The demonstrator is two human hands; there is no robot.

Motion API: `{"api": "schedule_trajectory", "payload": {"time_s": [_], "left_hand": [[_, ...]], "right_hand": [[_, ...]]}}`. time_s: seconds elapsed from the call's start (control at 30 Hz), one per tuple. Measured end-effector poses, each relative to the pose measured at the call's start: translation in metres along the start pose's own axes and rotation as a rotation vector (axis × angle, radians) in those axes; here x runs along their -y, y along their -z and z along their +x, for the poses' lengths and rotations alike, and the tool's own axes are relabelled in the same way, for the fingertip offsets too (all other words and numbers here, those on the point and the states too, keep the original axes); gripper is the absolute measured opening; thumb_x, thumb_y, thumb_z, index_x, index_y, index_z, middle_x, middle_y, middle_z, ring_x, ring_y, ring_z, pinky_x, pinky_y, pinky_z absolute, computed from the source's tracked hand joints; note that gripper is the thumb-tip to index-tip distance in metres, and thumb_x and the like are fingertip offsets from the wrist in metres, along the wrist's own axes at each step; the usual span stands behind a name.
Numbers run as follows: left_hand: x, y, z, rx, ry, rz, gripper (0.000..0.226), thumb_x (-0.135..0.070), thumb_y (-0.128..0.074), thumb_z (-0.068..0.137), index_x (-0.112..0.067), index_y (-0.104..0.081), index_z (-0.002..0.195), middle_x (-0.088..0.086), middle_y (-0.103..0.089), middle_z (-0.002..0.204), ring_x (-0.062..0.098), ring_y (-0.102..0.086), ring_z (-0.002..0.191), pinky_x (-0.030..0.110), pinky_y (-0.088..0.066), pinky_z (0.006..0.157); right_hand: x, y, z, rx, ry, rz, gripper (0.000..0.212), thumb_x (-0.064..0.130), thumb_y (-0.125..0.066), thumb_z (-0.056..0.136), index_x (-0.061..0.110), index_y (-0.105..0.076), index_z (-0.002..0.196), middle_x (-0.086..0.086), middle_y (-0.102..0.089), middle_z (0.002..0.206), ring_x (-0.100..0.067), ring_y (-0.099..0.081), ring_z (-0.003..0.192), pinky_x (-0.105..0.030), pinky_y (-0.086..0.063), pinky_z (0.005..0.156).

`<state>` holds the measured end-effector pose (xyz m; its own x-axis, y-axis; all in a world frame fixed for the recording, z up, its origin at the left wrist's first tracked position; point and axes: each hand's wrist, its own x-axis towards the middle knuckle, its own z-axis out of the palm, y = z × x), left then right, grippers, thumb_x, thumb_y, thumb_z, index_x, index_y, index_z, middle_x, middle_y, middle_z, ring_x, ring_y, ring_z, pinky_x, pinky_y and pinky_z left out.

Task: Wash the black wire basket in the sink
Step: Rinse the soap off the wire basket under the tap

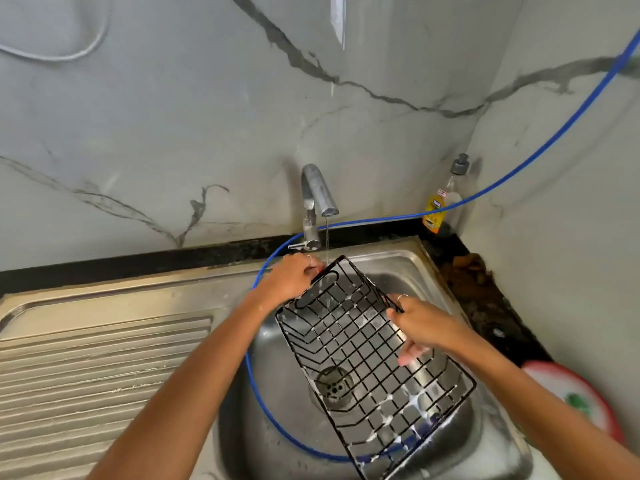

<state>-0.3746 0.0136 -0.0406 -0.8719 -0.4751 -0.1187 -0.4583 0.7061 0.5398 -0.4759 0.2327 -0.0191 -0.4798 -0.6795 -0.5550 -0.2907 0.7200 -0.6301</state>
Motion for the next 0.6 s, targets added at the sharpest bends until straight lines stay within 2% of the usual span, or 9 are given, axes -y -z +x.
{"api": "schedule_trajectory", "payload": {"time_s": [0.07, 0.1, 0.17, 0.23, 0.3, 0.43, 0.5, 0.53, 0.6], "left_hand": [[-0.003, -0.003, 0.009, 0.042, -0.058, -0.025, 0.025, -0.016, -0.049, 0.101, -0.014, -0.074, 0.108, 0.006, -0.074, 0.094, 0.007, -0.063, 0.069, 0.016, -0.044, 0.065], [-0.006, -0.004, 0.013, 0.054, -0.078, -0.05, 0.025, -0.018, -0.049, 0.102, -0.013, -0.074, 0.104, 0.004, -0.074, 0.089, 0.008, -0.065, 0.071, 0.016, -0.042, 0.065], [-0.013, -0.007, 0.022, 0.089, -0.101, -0.08, 0.023, -0.02, -0.051, 0.101, -0.015, -0.071, 0.112, 0.0, -0.072, 0.088, 0.008, -0.067, 0.077, 0.02, -0.047, 0.071], [-0.02, -0.01, 0.029, 0.091, -0.118, -0.093, 0.029, -0.016, -0.056, 0.098, -0.015, -0.064, 0.126, 0.002, -0.073, 0.1, 0.01, -0.068, 0.087, 0.026, -0.053, 0.082], [-0.023, -0.012, 0.037, 0.053, -0.143, -0.082, 0.032, -0.01, -0.058, 0.096, -0.011, -0.064, 0.127, 0.006, -0.073, 0.107, 0.015, -0.069, 0.095, 0.029, -0.052, 0.091], [-0.023, -0.014, 0.049, -0.011, -0.168, -0.047, 0.021, -0.014, -0.059, 0.096, -0.006, -0.069, 0.113, 0.012, -0.073, 0.096, 0.022, -0.071, 0.088, 0.037, -0.056, 0.087], [-0.023, -0.015, 0.051, -0.057, -0.197, 0.036, 0.018, -0.022, -0.056, 0.098, -0.009, -0.068, 0.103, 0.01, -0.071, 0.086, 0.024, -0.069, 0.082, 0.042, -0.057, 0.08], [-0.024, -0.015, 0.051, -0.092, -0.213, 0.1, 0.02, -0.027, -0.055, 0.099, -0.01, -0.066, 0.1, 0.009, -0.069, 0.083, 0.024, -0.068, 0.08, 0.043, -0.057, 0.077], [-0.025, -0.011, 0.052, -0.162, -0.223, 0.193, 0.028, -0.034, -0.052, 0.099, -0.009, -0.065, 0.098, 0.009, -0.068, 0.079, 0.025, -0.066, 0.076, 0.042, -0.056, 0.073]], "right_hand": [[-0.003, 0.001, -0.001, -0.041, -0.02, -0.03, 0.052, 0.03, -0.034, 0.103, 0.019, -0.016, 0.15, -0.019, -0.061, 0.118, -0.005, -0.068, 0.055, -0.012, -0.052, 0.055], [-0.006, 0.003, 0.002, -0.068, -0.035, -0.038, 0.051, 0.029, -0.033, 0.103, 0.018, -0.017, 0.15, -0.016, -0.062, 0.112, -0.01, -0.071, 0.064, -0.019, -0.056, 0.066], [-0.013, 0.007, 0.009, -0.118, -0.073, -0.03, 0.05, 0.029, -0.034, 0.102, 0.017, -0.02, 0.149, -0.013, -0.064, 0.109, -0.023, -0.072, 0.083, -0.035, -0.056, 0.083], [-0.018, 0.012, 0.015, -0.149, -0.116, -0.007, 0.05, 0.031, -0.035, 0.101, 0.017, -0.023, 0.148, -0.017, -0.057, 0.127, -0.028, -0.069, 0.096, -0.042, -0.05, 0.096], [-0.019, 0.016, 0.017, -0.159, -0.147, 0.029, 0.051, 0.032, -0.036, 0.1, 0.017, -0.024, 0.147, -0.02, -0.047, 0.139, -0.029, -0.066, 0.105, -0.045, -0.044, 0.101], [-0.016, 0.016, 0.016, -0.161, -0.165, 0.167, 0.052, 0.031, -0.037, 0.1, 0.019, -0.022, 0.148, -0.017, -0.036, 0.148, -0.027, -0.072, 0.087, -0.043, -0.046, 0.1], [-0.016, 0.015, 0.019, -0.19, -0.158, 0.136, 0.053, 0.033, -0.037, 0.099, 0.021, -0.023, 0.148, -0.014, -0.035, 0.15, -0.029, -0.067, 0.102, -0.045, -0.043, 0.103], [-0.014, 0.014, 0.019, -0.2, -0.161, 0.136, 0.053, 0.034, -0.037, 0.099, 0.021, -0.023, 0.148, -0.014, -0.038, 0.147, -0.028, -0.067, 0.102, -0.045, -0.042, 0.104], [-0.008, 0.014, 0.019, -0.189, -0.173, 0.212, 0.052, 0.033, -0.037, 0.1, 0.021, -0.023, 0.148, -0.017, -0.05, 0.137, -0.025, -0.073, 0.079, -0.044, -0.045, 0.101]]}}
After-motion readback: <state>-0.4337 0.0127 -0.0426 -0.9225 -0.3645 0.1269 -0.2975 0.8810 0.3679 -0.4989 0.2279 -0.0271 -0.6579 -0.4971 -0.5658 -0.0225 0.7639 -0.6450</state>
